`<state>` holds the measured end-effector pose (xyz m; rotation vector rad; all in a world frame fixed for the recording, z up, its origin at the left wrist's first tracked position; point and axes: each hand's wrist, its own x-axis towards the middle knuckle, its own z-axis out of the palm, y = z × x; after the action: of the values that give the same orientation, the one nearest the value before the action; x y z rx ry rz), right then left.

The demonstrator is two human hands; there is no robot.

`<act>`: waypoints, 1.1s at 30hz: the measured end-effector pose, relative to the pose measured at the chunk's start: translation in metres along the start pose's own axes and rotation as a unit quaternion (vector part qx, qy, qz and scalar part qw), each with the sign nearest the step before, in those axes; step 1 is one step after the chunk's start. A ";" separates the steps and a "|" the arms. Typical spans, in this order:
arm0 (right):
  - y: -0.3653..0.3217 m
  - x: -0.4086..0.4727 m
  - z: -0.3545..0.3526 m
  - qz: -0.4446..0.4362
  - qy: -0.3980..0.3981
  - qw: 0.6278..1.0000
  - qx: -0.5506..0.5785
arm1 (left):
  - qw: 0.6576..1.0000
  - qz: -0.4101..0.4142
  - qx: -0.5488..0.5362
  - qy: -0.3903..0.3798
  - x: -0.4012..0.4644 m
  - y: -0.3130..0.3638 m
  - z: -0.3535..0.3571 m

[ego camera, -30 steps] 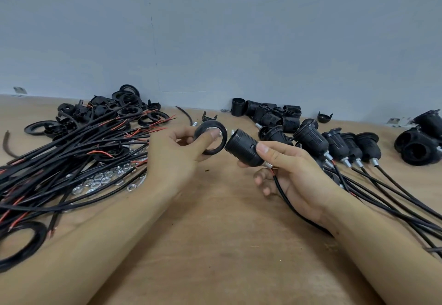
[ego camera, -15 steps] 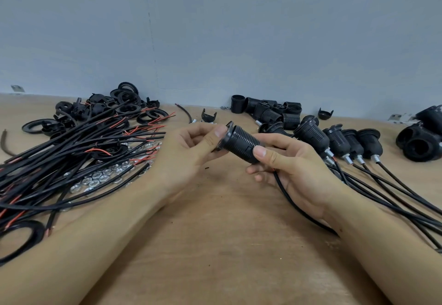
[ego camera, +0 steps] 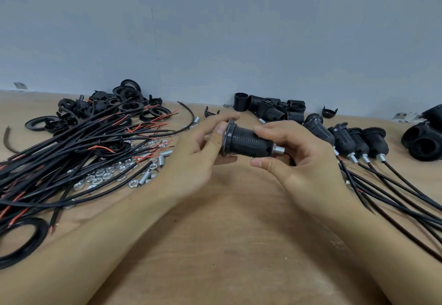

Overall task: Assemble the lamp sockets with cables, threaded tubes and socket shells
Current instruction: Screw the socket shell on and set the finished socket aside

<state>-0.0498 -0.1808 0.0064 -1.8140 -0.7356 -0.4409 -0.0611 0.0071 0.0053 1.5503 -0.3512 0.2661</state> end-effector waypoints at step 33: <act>0.002 0.005 0.001 0.127 0.010 0.983 0.135 | 0.991 -0.051 -0.114 0.050 0.002 0.020 -0.006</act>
<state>-0.0449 -0.1793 0.0075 -1.6158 -0.5136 -0.1806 -0.0663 0.0133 0.0242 1.3205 -0.2140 0.2156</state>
